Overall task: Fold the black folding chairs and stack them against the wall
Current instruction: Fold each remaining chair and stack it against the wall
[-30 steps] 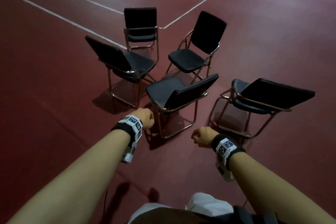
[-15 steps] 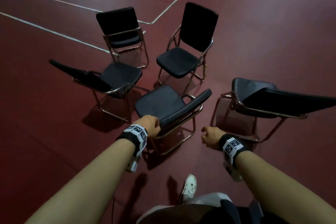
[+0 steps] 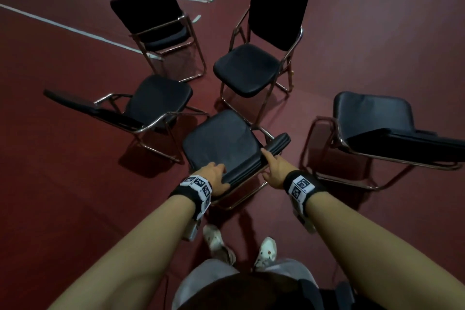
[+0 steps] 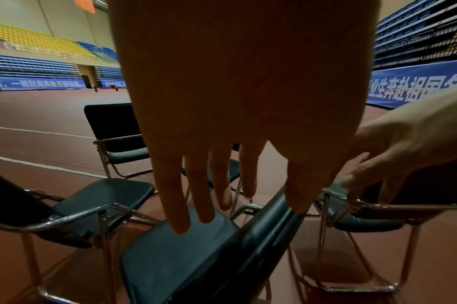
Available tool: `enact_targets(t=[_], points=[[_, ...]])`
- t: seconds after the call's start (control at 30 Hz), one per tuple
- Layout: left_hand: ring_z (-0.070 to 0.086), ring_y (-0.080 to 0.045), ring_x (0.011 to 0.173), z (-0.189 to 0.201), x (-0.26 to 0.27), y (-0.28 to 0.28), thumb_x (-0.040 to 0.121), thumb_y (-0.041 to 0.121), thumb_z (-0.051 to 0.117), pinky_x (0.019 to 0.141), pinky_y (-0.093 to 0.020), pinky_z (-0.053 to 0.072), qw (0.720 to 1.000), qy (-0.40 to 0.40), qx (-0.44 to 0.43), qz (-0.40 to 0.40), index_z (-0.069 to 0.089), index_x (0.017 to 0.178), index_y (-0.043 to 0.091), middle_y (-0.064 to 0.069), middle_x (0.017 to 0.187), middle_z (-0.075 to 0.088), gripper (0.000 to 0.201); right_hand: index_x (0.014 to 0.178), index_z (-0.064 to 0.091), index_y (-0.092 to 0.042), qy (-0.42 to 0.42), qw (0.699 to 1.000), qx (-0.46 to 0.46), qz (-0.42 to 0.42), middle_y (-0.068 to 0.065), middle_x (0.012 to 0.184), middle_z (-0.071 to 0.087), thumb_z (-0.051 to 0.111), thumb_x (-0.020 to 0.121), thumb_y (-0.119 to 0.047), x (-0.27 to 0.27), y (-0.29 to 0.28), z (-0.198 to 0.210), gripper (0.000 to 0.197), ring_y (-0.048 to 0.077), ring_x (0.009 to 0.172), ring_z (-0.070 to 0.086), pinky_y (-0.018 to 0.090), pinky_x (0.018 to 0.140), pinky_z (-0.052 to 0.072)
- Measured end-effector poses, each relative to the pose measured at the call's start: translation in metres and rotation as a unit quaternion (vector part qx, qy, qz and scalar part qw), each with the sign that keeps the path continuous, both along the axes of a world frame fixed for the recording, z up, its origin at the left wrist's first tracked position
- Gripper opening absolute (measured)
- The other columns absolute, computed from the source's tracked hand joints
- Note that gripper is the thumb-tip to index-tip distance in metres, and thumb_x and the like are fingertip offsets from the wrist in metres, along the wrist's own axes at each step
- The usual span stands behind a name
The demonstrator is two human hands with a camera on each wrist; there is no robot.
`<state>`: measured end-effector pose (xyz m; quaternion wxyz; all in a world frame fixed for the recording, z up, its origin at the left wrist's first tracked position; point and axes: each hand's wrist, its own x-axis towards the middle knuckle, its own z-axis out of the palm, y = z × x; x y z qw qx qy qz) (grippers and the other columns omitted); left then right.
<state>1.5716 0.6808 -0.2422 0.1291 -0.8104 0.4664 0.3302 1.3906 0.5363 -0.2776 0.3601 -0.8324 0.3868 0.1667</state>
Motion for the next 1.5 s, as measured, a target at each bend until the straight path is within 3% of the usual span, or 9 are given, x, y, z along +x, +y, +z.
enact_targets(t=[0.13, 0.3, 0.5, 0.67, 0.83, 1.0, 1.27, 1.4, 1.5], points=[[0.054, -0.030, 0.124, -0.015, 0.009, -0.012, 0.086, 0.054, 0.067, 0.102, -0.037, 0.045, 0.999, 0.018, 0.036, -0.013, 0.042, 0.142, 0.018, -0.012, 0.138, 0.050, 0.070, 0.157, 0.031, -0.024, 0.028, 0.999, -0.014, -0.007, 0.022, 0.142, 0.046, 0.059, 0.098, -0.034, 0.022, -0.011, -0.008, 0.066, 0.038, 0.125, 0.055, 0.041, 0.105, 0.046], [0.056, -0.031, 0.120, -0.032, 0.007, -0.029, 0.081, 0.057, 0.072, 0.098, -0.041, 0.049, 0.997, 0.018, 0.050, -0.054, 0.037, 0.141, 0.017, -0.012, 0.135, 0.051, 0.080, 0.146, 0.047, -0.020, 0.070, 0.996, -0.056, 0.008, 0.018, 0.131, 0.056, 0.062, 0.098, -0.039, 0.047, -0.023, -0.014, 0.054, 0.035, 0.119, 0.057, 0.040, 0.098, 0.049], [0.063, -0.031, 0.108, -0.053, 0.022, -0.059, 0.083, 0.058, 0.066, 0.082, -0.042, 0.052, 0.992, -0.030, 0.015, -0.121, 0.029, 0.142, 0.023, -0.007, 0.125, 0.057, 0.078, 0.152, 0.041, -0.026, 0.016, 0.996, -0.085, -0.015, 0.016, 0.130, 0.050, 0.059, 0.099, -0.041, 0.070, -0.028, -0.022, 0.058, 0.035, 0.120, 0.047, 0.041, 0.103, 0.044], [0.061, -0.038, 0.112, -0.056, 0.068, -0.084, 0.092, 0.051, 0.060, 0.091, -0.045, 0.051, 0.997, -0.025, 0.007, -0.067, 0.016, 0.152, 0.022, -0.016, 0.127, 0.060, 0.081, 0.152, 0.042, -0.030, 0.005, 0.995, -0.096, -0.017, 0.014, 0.136, 0.048, 0.057, 0.099, -0.045, 0.118, -0.056, -0.011, 0.057, 0.036, 0.127, 0.043, 0.044, 0.103, 0.042], [0.062, -0.038, 0.110, -0.056, 0.124, -0.104, 0.092, 0.045, 0.065, 0.091, -0.047, 0.052, 0.999, -0.009, 0.020, -0.030, 0.023, 0.146, 0.020, -0.016, 0.122, 0.061, 0.073, 0.148, 0.047, -0.029, 0.026, 0.997, -0.076, 0.003, 0.014, 0.139, 0.046, 0.058, 0.098, -0.047, 0.186, -0.080, -0.012, 0.055, 0.038, 0.129, 0.043, 0.044, 0.108, 0.039], [0.064, -0.038, 0.104, -0.063, 0.149, -0.113, 0.092, 0.040, 0.066, 0.084, -0.045, 0.053, 1.000, 0.006, 0.002, -0.012, 0.030, 0.136, 0.019, -0.014, 0.114, 0.065, 0.061, 0.149, 0.047, -0.029, 0.038, 0.996, -0.083, 0.003, 0.014, 0.140, 0.047, 0.058, 0.099, -0.047, 0.212, -0.093, -0.013, 0.054, 0.038, 0.129, 0.044, 0.042, 0.108, 0.039], [0.064, -0.039, 0.104, -0.069, 0.174, -0.122, 0.092, 0.036, 0.068, 0.085, -0.045, 0.052, 0.999, 0.035, -0.024, 0.005, 0.031, 0.140, 0.018, -0.017, 0.114, 0.065, 0.063, 0.146, 0.050, -0.031, 0.052, 0.995, -0.081, 0.013, 0.011, 0.139, 0.048, 0.057, 0.098, -0.049, 0.236, -0.106, -0.014, 0.052, 0.037, 0.129, 0.044, 0.044, 0.106, 0.041], [0.063, -0.040, 0.105, -0.071, 0.184, -0.126, 0.091, 0.038, 0.069, 0.088, -0.047, 0.053, 0.998, 0.046, -0.022, 0.024, 0.031, 0.141, 0.019, -0.018, 0.115, 0.064, 0.066, 0.148, 0.048, -0.030, 0.020, 0.996, -0.089, 0.022, 0.012, 0.136, 0.050, 0.054, 0.099, -0.051, 0.240, -0.109, -0.014, 0.054, 0.036, 0.129, 0.046, 0.044, 0.105, 0.042], [0.064, -0.041, 0.102, -0.072, 0.185, -0.125, 0.089, 0.038, 0.071, 0.087, -0.048, 0.053, 0.998, 0.045, -0.029, 0.020, 0.035, 0.135, 0.018, -0.018, 0.110, 0.066, 0.062, 0.153, 0.037, -0.029, -0.128, 0.989, -0.061, -0.052, 0.007, 0.131, 0.058, 0.056, 0.099, -0.044, 0.216, -0.103, -0.020, 0.059, 0.026, 0.123, 0.055, 0.036, 0.103, 0.045]])
